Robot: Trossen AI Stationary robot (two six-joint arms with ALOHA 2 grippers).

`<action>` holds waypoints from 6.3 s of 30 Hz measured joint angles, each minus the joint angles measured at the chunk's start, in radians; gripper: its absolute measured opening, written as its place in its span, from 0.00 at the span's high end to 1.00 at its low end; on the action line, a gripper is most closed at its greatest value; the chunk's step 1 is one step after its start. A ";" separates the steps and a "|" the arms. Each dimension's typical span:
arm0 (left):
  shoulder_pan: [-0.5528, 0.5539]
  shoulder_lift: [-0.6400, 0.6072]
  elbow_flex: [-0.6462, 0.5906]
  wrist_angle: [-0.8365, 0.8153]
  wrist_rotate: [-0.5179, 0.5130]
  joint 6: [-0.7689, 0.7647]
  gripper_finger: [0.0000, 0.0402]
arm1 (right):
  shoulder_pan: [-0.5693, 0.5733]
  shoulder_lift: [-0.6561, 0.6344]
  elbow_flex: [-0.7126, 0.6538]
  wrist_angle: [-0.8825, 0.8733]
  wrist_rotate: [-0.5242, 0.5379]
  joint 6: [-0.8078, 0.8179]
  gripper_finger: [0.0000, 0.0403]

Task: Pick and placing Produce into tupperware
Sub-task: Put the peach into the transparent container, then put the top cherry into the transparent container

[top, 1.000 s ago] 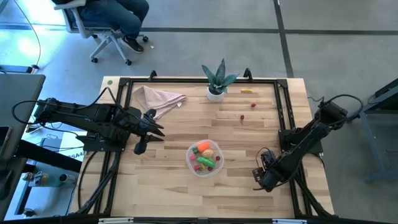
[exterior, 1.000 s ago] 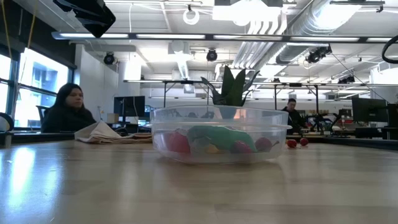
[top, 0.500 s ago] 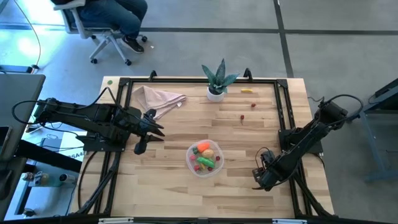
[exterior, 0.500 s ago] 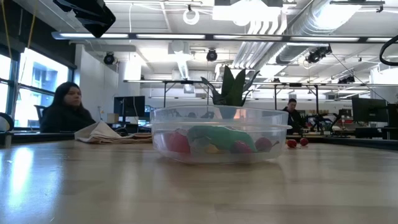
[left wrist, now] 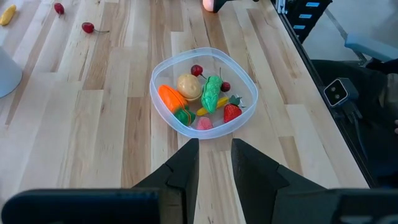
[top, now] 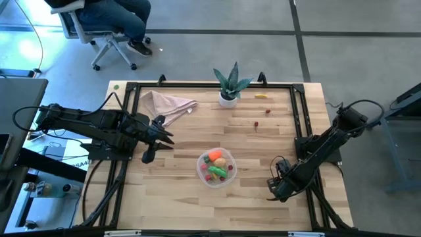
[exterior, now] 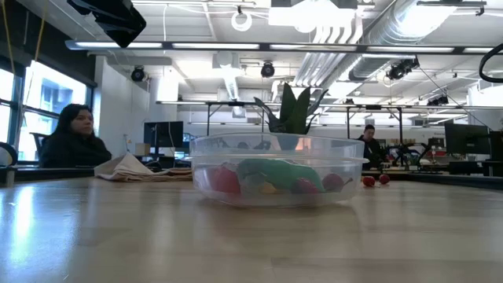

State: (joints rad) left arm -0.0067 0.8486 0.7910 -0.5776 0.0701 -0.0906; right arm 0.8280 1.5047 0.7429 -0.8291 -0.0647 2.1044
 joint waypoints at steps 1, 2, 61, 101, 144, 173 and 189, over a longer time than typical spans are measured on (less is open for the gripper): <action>0.000 0.000 0.000 0.000 0.000 0.000 0.79 | 0.000 0.000 0.000 0.000 -0.001 0.000 0.43; 0.000 0.000 0.000 0.000 0.000 0.000 0.79 | 0.000 0.000 0.000 0.000 -0.001 0.000 0.43; 0.000 0.000 0.000 0.000 0.000 0.000 0.79 | -0.003 -0.034 0.002 0.015 0.039 -0.071 0.44; 0.000 0.000 0.000 0.000 0.000 0.000 0.79 | -0.570 0.055 0.383 0.385 0.231 -1.457 0.44; 0.000 0.000 0.000 0.000 0.000 0.000 0.79 | -0.553 0.284 0.382 0.472 0.145 -1.635 0.35; 0.000 0.000 0.000 0.000 0.000 0.000 0.79 | -0.553 0.284 0.623 0.227 0.180 -1.745 0.34; 0.000 0.000 0.000 0.000 0.000 0.000 0.79 | -0.584 0.269 1.081 -0.742 0.614 -1.394 0.34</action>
State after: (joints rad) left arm -0.0069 0.8490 0.7906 -0.5774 0.0700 -0.0910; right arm 0.2436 1.7734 1.8238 -1.5709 0.5488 0.7107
